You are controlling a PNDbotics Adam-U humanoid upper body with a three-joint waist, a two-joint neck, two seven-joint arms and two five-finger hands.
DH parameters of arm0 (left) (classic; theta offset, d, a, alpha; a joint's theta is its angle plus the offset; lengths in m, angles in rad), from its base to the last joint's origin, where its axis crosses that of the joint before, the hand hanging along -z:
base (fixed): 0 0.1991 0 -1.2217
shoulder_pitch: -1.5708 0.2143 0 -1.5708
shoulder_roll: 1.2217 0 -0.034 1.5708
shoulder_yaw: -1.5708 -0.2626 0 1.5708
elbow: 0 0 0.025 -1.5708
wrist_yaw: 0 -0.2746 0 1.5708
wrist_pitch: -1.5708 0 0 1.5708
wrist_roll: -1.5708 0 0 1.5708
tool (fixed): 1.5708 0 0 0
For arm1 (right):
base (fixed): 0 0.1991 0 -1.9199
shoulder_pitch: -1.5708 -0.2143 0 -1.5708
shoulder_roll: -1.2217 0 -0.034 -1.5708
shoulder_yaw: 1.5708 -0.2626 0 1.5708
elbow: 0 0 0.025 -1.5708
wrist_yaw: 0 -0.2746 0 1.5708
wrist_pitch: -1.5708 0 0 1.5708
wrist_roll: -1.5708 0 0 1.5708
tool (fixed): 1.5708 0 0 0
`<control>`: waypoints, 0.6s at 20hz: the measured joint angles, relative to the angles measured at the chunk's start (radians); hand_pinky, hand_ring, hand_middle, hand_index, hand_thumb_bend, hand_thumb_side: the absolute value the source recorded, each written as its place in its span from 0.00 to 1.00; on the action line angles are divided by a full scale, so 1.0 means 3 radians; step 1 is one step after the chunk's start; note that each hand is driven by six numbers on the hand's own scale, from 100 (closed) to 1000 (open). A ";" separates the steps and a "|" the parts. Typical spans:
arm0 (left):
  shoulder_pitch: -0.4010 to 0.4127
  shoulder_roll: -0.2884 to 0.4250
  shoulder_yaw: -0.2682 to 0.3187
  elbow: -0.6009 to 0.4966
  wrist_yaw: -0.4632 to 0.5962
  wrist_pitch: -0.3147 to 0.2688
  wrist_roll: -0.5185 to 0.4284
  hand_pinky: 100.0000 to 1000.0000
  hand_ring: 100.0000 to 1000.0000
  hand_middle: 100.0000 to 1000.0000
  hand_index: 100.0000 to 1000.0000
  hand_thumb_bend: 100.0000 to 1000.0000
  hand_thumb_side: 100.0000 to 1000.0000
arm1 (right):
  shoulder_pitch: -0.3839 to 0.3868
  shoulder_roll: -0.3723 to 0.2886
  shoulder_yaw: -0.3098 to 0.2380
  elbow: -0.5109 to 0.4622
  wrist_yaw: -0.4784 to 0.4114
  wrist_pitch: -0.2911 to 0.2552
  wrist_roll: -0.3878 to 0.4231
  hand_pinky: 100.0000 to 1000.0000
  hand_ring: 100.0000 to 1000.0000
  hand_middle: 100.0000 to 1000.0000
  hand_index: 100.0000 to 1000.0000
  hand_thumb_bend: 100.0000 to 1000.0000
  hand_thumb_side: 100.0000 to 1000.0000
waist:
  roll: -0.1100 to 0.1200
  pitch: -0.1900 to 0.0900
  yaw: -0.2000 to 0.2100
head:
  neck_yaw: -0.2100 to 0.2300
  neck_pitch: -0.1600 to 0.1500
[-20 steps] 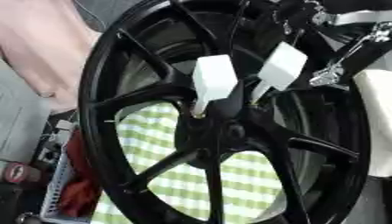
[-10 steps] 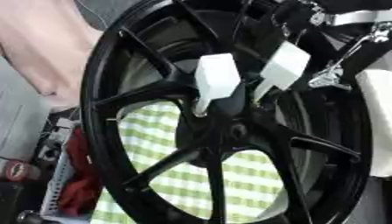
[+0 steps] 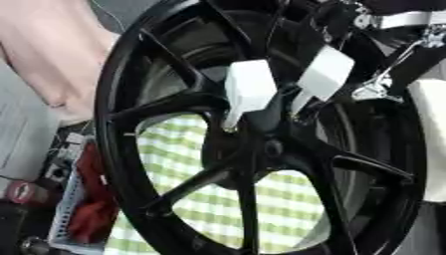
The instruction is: Pull the pin out of the wheel hub.
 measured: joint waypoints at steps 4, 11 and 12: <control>0.0000 0.0000 0.0000 0.0000 0.0000 0.0004 -0.0003 0.91 0.60 0.52 0.73 0.00 0.72 | -0.0002 0.0000 0.0000 -0.0001 -0.0014 0.0002 0.0002 0.87 0.83 0.61 0.68 0.24 0.07 | 0.0001 0.0000 -0.0006 | 0.0009 0.0000; 0.0000 0.0000 0.0000 0.0000 0.0000 0.0008 -0.0006 0.91 0.60 0.52 0.73 0.00 0.72 | -0.0002 0.0000 0.0010 -0.0001 -0.0082 0.0015 0.0015 0.85 0.79 0.50 0.56 0.13 0.06 | 0.0002 -0.0001 -0.0007 | 0.0011 0.0000; 0.0000 0.0000 0.0000 0.0000 0.0000 0.0008 -0.0006 0.91 0.60 0.52 0.73 0.00 0.72 | -0.0002 0.0000 0.0014 -0.0001 -0.0094 0.0018 0.0018 0.85 0.78 0.49 0.55 0.12 0.05 | 0.0002 -0.0001 -0.0007 | 0.0011 0.0000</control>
